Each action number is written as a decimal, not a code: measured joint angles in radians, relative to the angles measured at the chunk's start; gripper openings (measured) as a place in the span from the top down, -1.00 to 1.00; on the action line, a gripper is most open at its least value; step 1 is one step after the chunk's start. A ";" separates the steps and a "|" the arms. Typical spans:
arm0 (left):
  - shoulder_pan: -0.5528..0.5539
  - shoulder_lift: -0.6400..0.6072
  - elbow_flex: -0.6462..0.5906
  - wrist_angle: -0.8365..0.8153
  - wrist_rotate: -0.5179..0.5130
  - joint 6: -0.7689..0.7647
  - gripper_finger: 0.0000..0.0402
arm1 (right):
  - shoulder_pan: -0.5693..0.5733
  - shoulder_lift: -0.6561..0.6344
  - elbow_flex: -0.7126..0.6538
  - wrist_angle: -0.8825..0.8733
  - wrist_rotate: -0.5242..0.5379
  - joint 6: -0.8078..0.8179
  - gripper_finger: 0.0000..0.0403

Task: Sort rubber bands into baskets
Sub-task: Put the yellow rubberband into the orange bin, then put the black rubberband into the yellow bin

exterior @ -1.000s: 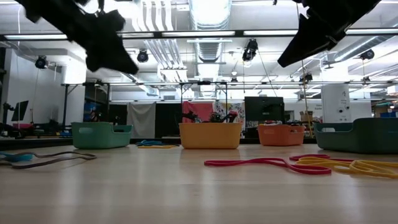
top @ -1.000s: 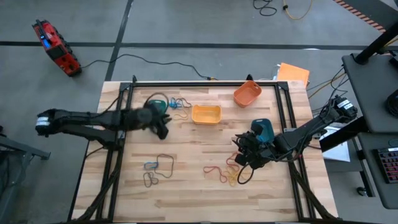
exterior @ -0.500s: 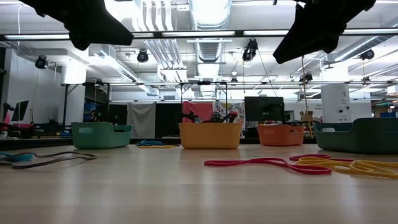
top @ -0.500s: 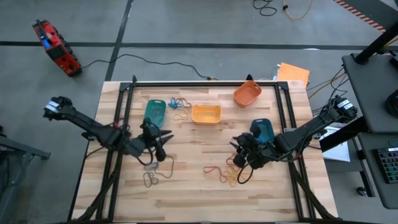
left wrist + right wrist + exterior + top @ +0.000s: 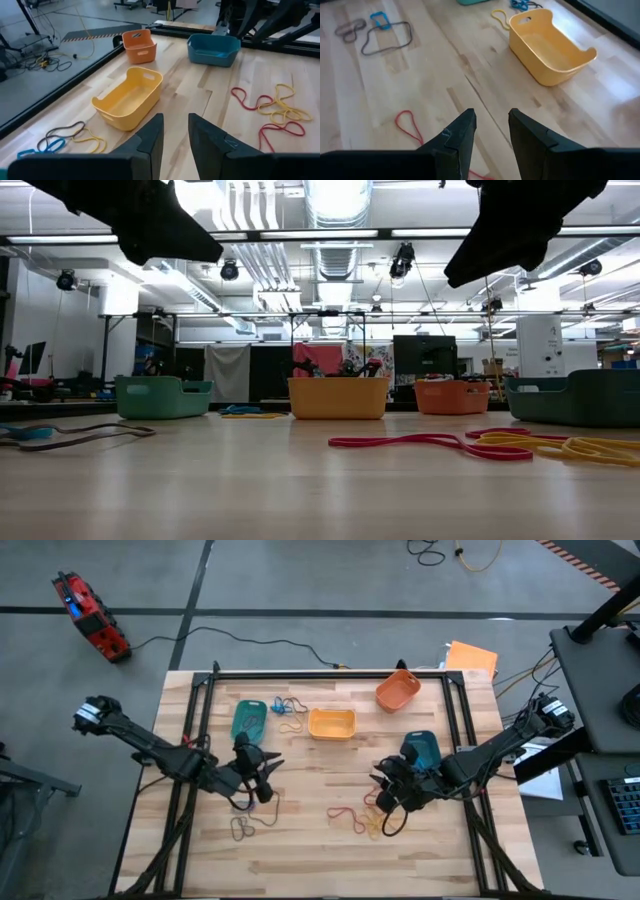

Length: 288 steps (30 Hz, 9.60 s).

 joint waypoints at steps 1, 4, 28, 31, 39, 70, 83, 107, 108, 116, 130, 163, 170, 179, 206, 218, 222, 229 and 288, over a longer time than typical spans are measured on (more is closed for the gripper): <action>0.000 0.003 0.000 0.018 0.000 0.014 0.63 | 0.000 0.000 0.000 -0.003 0.000 -0.029 0.44; 0.000 0.010 0.000 0.067 0.023 0.075 0.63 | 0.000 0.000 0.000 -0.004 0.000 -0.100 0.44; 0.113 0.013 0.000 0.161 0.369 0.383 0.63 | 0.000 0.053 0.000 0.038 -0.060 -0.077 0.44; 0.111 0.013 0.000 0.163 0.369 0.380 0.63 | 0.000 0.055 0.000 0.041 -0.100 -0.073 0.44; 0.112 0.013 0.000 0.167 0.368 0.374 0.63 | 0.000 0.059 0.000 0.043 -0.265 -0.073 0.44; 0.114 0.013 0.000 0.172 0.236 0.433 0.63 | 0.129 0.137 0.037 -0.206 -0.641 0.192 0.52; 0.119 0.013 0.000 0.172 0.234 0.461 0.63 | 0.134 0.320 0.037 -0.126 -0.602 0.170 0.24; 0.121 0.013 0.000 0.171 0.234 0.506 0.63 | 0.134 0.464 0.038 -0.058 -0.500 0.173 0.75; 0.121 0.013 0.000 0.171 0.234 0.508 0.63 | 0.134 0.464 0.038 -0.058 -0.498 0.172 0.81; 0.121 0.013 0.000 0.171 0.234 0.510 0.63 | 0.134 0.385 0.032 -0.054 -0.478 0.165 0.95; 0.121 0.013 0.000 0.171 0.234 0.510 0.63 | 0.145 0.113 0.035 -0.011 -0.134 -0.018 0.96; 0.173 0.013 0.000 0.536 0.235 0.971 0.63 | -0.355 -0.106 0.036 0.281 0.146 -0.706 0.96; 0.170 0.013 0.000 0.648 0.245 0.844 0.63 | -0.562 -0.108 0.036 0.274 -0.004 -0.733 0.96; 0.170 0.013 0.035 0.646 0.239 0.697 0.63 | -0.757 -0.148 0.036 0.113 -0.035 -0.697 0.96; 0.178 0.013 0.095 0.534 0.236 0.773 0.63 | -1.054 -0.036 0.036 0.020 -0.088 -0.695 0.96; 0.192 0.013 0.093 0.409 0.246 0.849 0.63 | -1.091 0.018 0.036 0.020 -0.246 -0.656 0.96; 0.217 0.013 0.093 0.367 0.321 0.921 0.63 | -1.109 0.018 0.036 0.020 -0.327 -0.648 0.96; 0.230 0.013 0.093 0.363 0.322 0.872 0.63 | -1.148 0.021 0.036 0.018 -0.406 -0.641 0.96; 0.689 0.013 0.213 -0.391 0.910 0.457 0.63 | -0.970 0.012 0.038 -0.013 -1.159 -0.625 0.95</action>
